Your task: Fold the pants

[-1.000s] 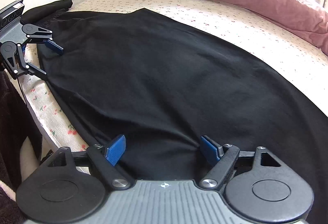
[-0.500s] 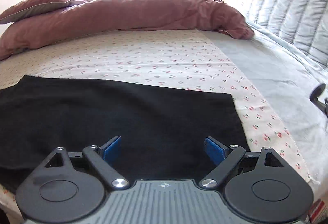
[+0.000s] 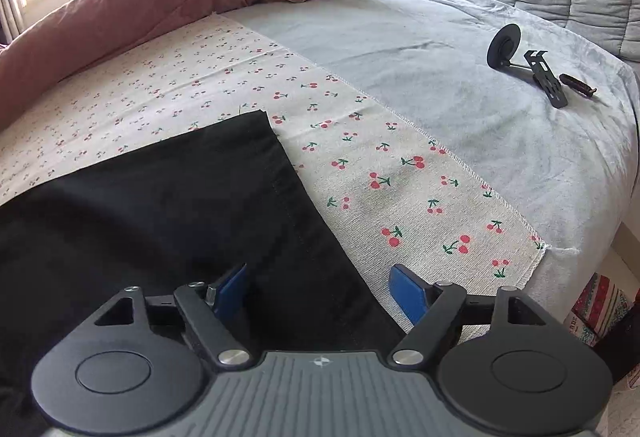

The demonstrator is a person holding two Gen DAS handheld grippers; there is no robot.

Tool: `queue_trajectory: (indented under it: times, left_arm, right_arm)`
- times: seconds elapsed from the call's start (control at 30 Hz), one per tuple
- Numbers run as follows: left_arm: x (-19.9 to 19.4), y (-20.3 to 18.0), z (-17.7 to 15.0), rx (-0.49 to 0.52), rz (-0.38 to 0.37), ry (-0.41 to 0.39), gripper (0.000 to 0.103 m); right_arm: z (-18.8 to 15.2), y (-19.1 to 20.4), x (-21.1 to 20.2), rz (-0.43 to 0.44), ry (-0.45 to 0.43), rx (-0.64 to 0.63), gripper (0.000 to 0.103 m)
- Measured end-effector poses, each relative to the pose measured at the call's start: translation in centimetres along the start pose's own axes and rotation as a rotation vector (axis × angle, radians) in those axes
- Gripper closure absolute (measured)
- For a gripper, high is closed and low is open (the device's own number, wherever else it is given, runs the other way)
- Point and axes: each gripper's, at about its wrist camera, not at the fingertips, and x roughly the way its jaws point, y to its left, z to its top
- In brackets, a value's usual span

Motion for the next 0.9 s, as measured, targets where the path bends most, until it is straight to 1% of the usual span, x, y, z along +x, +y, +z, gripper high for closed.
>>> queue_trajectory:
  times: [0.03, 0.07, 0.1, 0.13, 0.17, 0.2, 0.23, 0.27, 0.3, 0.37, 0.43, 0.5, 0.6, 0.7, 0.77, 0.9]
  left_arm:
    - [0.0, 0.1, 0.0, -0.003, 0.001, 0.001, 0.006]
    - [0.1, 0.1, 0.1, -0.006, 0.004, 0.002, 0.006]
    - [0.1, 0.1, 0.1, -0.007, 0.006, 0.003, 0.006]
    - [0.2, 0.2, 0.1, -0.009, 0.008, 0.004, 0.006]
    - [0.2, 0.2, 0.2, -0.011, 0.011, 0.004, 0.006]
    - [0.2, 0.2, 0.2, -0.015, 0.013, 0.004, 0.006]
    - [0.2, 0.1, 0.2, -0.019, 0.014, 0.004, 0.006]
    - [0.2, 0.1, 0.2, -0.023, 0.014, 0.004, 0.006]
    - [0.1, 0.1, 0.2, -0.027, 0.014, 0.003, 0.006]
    - [0.1, 0.2, 0.2, -0.029, 0.017, -0.001, 0.006]
    - [-0.1, 0.1, 0.2, -0.025, 0.026, -0.011, 0.006]
    - [-0.3, 0.2, 0.3, -0.027, 0.032, -0.021, 0.006]
    - [-0.4, 0.7, 0.5, -0.059, 0.039, -0.03, 0.006]
    - [-0.3, 1.2, 0.7, -0.113, 0.047, -0.032, 0.006]
    - [-0.1, 1.7, 0.8, -0.155, 0.047, -0.034, 0.007]
    - [0.6, 2.3, 1.1, -0.228, 0.017, -0.035, 0.008]
  right_arm:
    - [0.0, 0.3, 0.1, -0.012, 0.005, -0.016, 0.027]
    - [0.0, 0.6, 0.2, -0.02, 0.009, -0.028, 0.033]
    - [0.0, 1.0, 0.2, -0.016, 0.013, -0.04, 0.041]
    - [0.0, 1.5, -0.1, -0.015, 0.015, -0.051, 0.044]
    - [-0.1, 1.9, -0.2, -0.012, 0.016, -0.064, 0.054]
    - [-0.1, 2.3, -0.3, 0.009, 0.015, -0.078, 0.068]
    - [-0.2, 2.5, -0.4, 0.023, 0.016, -0.087, 0.074]
    - [-0.2, 2.8, -0.4, 0.035, 0.017, -0.099, 0.085]
    - [-0.1, 3.2, -0.4, 0.041, 0.019, -0.113, 0.09]
    - [0.0, 3.6, -0.4, 0.029, 0.019, -0.122, 0.093]
    - [0.2, 3.7, -0.8, 0.024, 0.012, -0.098, 0.094]
    - [0.4, 3.7, -1.2, 0.037, -0.003, -0.088, 0.094]
    - [0.9, 4.3, -2.4, 0.064, -0.046, -0.081, 0.094]
    - [1.0, 5.6, -3.5, 0.118, -0.076, -0.093, 0.094]
    - [1.0, 7.2, -4.2, 0.176, -0.088, -0.12, 0.094]
    - [0.6, 11.1, -5.0, 0.28, -0.084, -0.198, 0.094]
